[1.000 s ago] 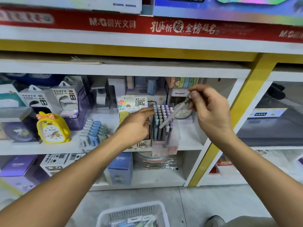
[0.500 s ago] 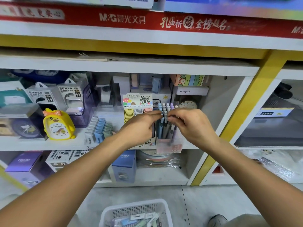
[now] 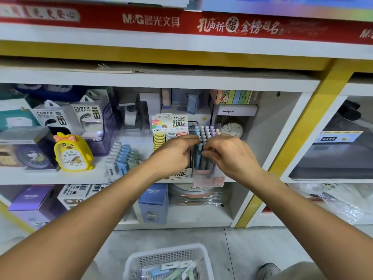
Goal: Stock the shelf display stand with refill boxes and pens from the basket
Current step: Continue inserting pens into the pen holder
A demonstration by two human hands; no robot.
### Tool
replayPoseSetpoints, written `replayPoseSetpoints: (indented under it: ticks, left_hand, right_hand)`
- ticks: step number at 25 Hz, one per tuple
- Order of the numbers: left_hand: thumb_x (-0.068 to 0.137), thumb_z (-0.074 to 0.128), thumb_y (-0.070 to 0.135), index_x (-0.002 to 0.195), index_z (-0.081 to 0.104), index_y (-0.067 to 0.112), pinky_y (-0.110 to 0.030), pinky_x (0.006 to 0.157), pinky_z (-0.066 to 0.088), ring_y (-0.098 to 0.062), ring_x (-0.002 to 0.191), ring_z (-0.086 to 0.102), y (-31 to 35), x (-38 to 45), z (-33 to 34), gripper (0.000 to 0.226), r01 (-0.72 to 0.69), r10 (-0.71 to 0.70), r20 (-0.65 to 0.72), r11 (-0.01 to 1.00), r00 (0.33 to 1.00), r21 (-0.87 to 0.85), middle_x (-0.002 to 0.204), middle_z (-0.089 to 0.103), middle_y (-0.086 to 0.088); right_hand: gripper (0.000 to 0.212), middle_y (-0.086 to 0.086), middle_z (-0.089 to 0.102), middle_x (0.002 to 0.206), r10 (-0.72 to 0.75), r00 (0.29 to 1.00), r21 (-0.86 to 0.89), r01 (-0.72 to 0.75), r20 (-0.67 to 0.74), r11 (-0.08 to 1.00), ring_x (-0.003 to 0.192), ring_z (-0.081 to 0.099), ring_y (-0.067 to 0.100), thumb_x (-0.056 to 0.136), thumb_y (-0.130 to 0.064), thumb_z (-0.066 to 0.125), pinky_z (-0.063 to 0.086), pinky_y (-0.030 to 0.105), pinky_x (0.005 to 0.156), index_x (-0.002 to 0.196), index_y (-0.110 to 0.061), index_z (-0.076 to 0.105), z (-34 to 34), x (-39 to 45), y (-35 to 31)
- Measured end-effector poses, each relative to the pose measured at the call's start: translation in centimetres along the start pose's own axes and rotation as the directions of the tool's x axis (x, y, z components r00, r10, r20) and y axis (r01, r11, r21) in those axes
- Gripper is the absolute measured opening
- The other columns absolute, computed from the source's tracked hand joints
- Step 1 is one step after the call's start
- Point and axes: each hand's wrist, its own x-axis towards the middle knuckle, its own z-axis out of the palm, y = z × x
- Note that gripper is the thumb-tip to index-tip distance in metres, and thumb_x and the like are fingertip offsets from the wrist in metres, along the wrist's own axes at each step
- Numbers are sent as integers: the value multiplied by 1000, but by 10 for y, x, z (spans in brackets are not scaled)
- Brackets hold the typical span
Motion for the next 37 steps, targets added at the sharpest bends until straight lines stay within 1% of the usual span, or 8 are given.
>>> replayPoseSetpoints:
  ticks: [4,7,9,13,18,23,29,37]
  left_hand:
    - [100,43,3,131,59,20,-24,51,50,-17,67,65,7,-7,-14,39,65,-176,-71,667,982,-742,121,69,-10]
    - [99,52,16,130,59,16,-44,84,58,-27,112,64,2,-17,-32,32,-50,-201,-105,259,974,-965,126,68,-6]
    - [103,44,23,135,55,18,-49,98,51,-26,124,58,0,-24,-36,34,-60,-203,-96,176,974,-983,130,65,-3]
    - [104,42,37,134,52,14,-40,77,59,-29,114,66,0,-36,-42,39,-1,-252,-45,169,967,-986,128,67,-1]
    - [100,37,35,121,61,-4,-47,90,48,-34,107,61,-19,-54,-63,50,132,-303,38,295,952,-946,121,67,-20]
    - [99,52,23,112,64,-4,-47,87,56,-32,110,66,-35,-67,-74,33,46,-240,-32,314,970,-948,115,69,-22]
    - [85,76,25,95,67,10,-25,46,35,-19,44,47,-60,-69,-85,20,149,-434,-255,705,864,-693,58,62,-9]
    - [77,71,-7,122,50,12,-30,61,47,-20,69,61,-77,-76,-87,53,257,-323,-27,799,946,-544,89,71,-16]
  right_hand:
    - [24,-4,64,108,-31,998,12,32,-48,999,99,58,18,96,-34,60,51,35,77,109,-19,75,-10,8,-18]
    - [16,0,73,82,134,987,638,-161,91,753,65,61,10,93,-31,67,49,28,60,105,-21,69,-20,15,-51]
    - [21,6,74,73,110,948,821,-313,297,478,54,58,12,91,-27,73,45,21,51,105,-15,63,-19,17,-77]
    - [18,17,65,69,76,947,902,-320,312,289,47,54,17,87,-4,74,42,21,45,102,0,64,-6,19,-106]
    - [12,21,69,74,152,929,878,-368,337,305,51,60,17,84,1,75,52,22,50,92,4,66,3,27,-108]
    - [15,22,73,79,143,888,887,-451,436,95,60,70,20,80,-3,77,57,23,58,89,3,67,19,36,-117]
    - [14,6,77,86,199,941,850,-334,274,407,66,67,14,93,-22,70,46,18,55,101,-10,69,21,68,-118]
    - [6,8,76,86,156,951,785,-308,266,537,71,66,12,88,-8,74,56,31,73,93,-10,78,46,88,-133]
